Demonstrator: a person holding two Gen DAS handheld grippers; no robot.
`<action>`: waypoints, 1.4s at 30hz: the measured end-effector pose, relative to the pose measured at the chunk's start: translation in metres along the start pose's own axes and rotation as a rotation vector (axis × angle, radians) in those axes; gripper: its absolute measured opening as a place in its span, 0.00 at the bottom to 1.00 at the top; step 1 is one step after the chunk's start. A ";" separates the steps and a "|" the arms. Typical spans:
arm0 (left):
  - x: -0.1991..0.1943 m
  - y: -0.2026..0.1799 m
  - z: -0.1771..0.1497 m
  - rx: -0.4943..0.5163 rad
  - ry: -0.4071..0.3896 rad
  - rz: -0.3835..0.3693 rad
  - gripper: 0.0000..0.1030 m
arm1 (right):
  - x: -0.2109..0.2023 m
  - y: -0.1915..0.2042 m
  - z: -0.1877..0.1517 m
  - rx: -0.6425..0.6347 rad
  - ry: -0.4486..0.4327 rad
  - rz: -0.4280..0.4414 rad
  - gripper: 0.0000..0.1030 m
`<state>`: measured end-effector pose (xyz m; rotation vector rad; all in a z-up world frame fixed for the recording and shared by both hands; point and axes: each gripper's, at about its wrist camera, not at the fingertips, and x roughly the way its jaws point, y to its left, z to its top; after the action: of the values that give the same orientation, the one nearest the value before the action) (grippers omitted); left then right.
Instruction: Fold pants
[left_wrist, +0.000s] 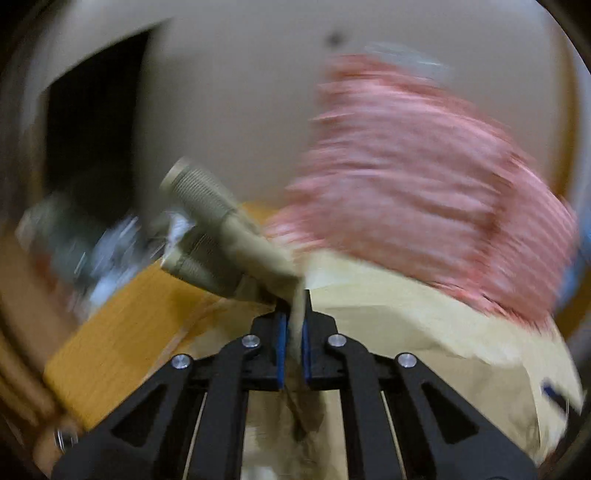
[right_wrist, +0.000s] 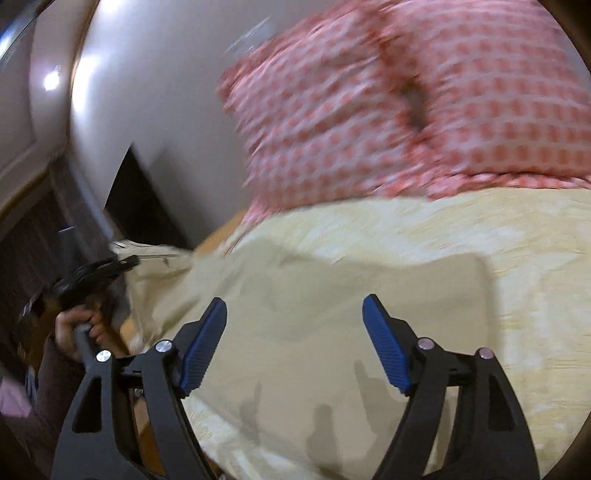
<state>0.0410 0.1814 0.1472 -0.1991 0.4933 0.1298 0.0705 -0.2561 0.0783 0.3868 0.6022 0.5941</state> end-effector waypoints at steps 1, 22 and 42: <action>-0.007 -0.041 0.002 0.096 -0.019 -0.070 0.05 | -0.010 -0.012 0.004 0.041 -0.029 -0.017 0.76; -0.021 -0.166 -0.085 0.409 0.176 -0.573 0.50 | -0.012 -0.118 -0.017 0.383 0.182 -0.038 0.68; 0.185 -0.118 -0.022 0.094 0.505 -0.441 0.10 | 0.055 -0.113 0.050 0.224 0.226 0.051 0.15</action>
<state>0.2122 0.0761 0.0578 -0.2452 0.9421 -0.3835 0.1844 -0.3173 0.0374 0.5510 0.8814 0.6253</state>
